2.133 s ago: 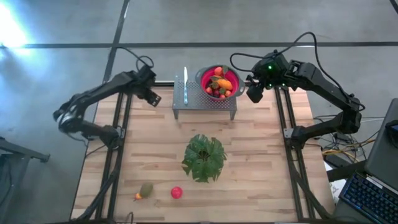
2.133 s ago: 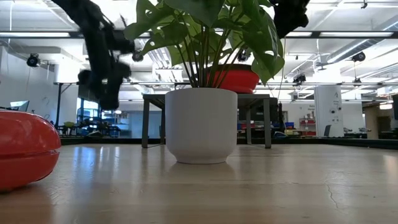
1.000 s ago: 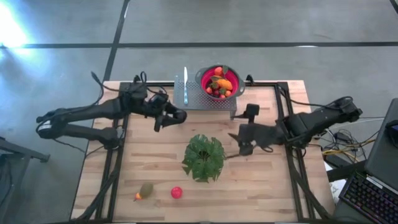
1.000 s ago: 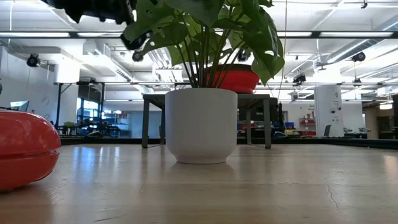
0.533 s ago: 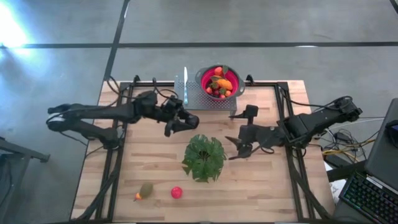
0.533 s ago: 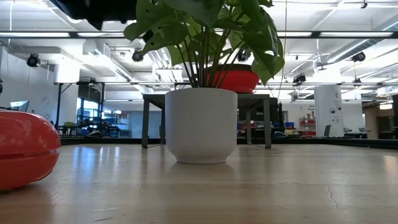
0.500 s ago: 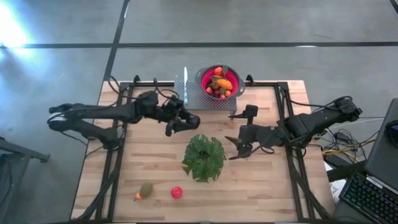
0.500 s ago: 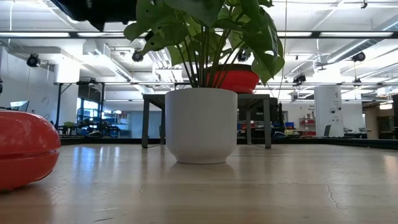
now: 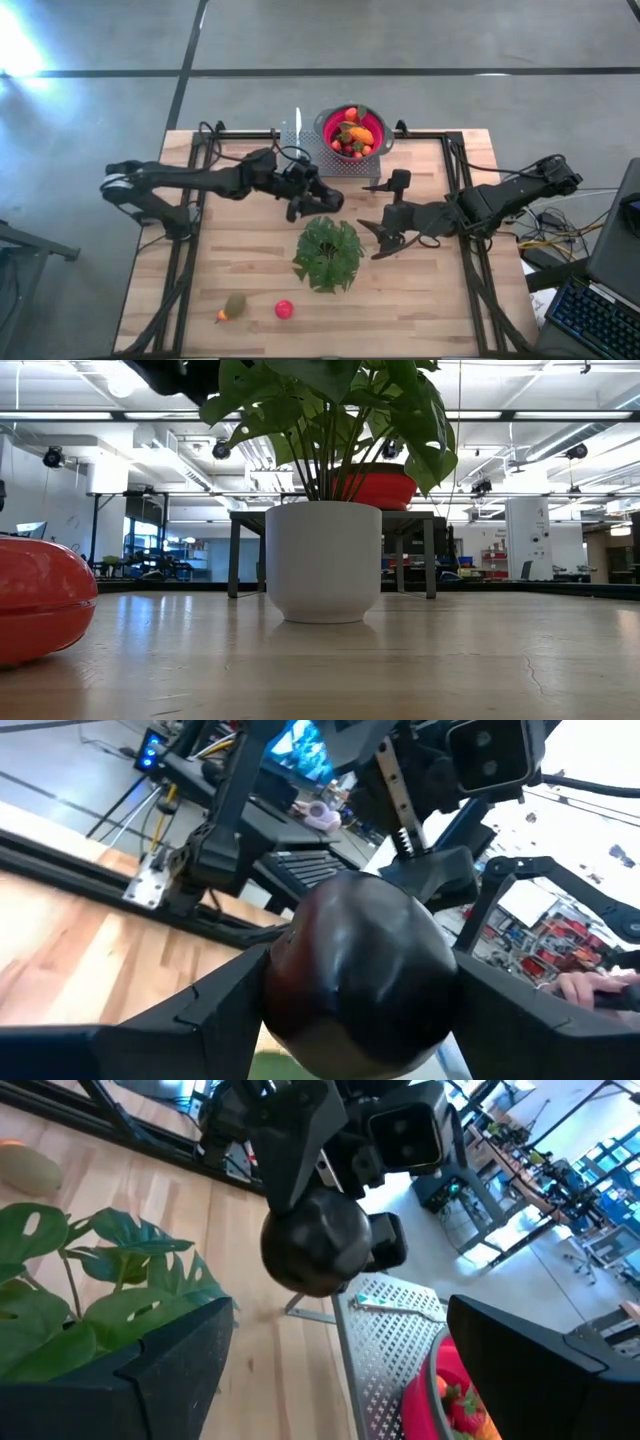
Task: Pick & Place Fruit
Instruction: Put the plum into the red strainer bowl on the shelf
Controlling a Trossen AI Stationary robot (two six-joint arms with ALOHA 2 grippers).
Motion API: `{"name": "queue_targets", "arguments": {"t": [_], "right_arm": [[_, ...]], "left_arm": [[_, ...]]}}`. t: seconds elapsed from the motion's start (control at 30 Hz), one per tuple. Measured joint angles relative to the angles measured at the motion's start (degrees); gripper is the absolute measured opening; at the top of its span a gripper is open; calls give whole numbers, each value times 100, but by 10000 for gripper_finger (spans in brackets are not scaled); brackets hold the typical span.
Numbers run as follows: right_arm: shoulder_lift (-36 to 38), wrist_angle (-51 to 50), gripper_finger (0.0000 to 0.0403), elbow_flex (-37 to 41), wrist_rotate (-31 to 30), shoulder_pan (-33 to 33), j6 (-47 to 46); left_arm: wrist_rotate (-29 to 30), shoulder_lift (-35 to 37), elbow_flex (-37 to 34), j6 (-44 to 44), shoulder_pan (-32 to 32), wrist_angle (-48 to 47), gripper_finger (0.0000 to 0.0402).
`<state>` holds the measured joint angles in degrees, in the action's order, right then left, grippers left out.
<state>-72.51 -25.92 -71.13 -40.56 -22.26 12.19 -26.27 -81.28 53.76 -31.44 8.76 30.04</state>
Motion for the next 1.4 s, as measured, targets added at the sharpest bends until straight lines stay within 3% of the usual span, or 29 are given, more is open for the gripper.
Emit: {"name": "queue_targets", "arguments": {"t": [0.67, 1.07, 1.4], "right_arm": [[-4, 5, 364, 66, 19, 0, 70], [-4, 122, 360, 66, 22, 0, 202], [-4, 123, 297, 66, 20, 4, 201]], "left_arm": [[-335, -1432, 1797, -43, -146, -6, 274], [-388, -1619, 1985, -38, -186, -2, 274], [-408, -1619, 1987, -46, -219, 44, 274]]}}
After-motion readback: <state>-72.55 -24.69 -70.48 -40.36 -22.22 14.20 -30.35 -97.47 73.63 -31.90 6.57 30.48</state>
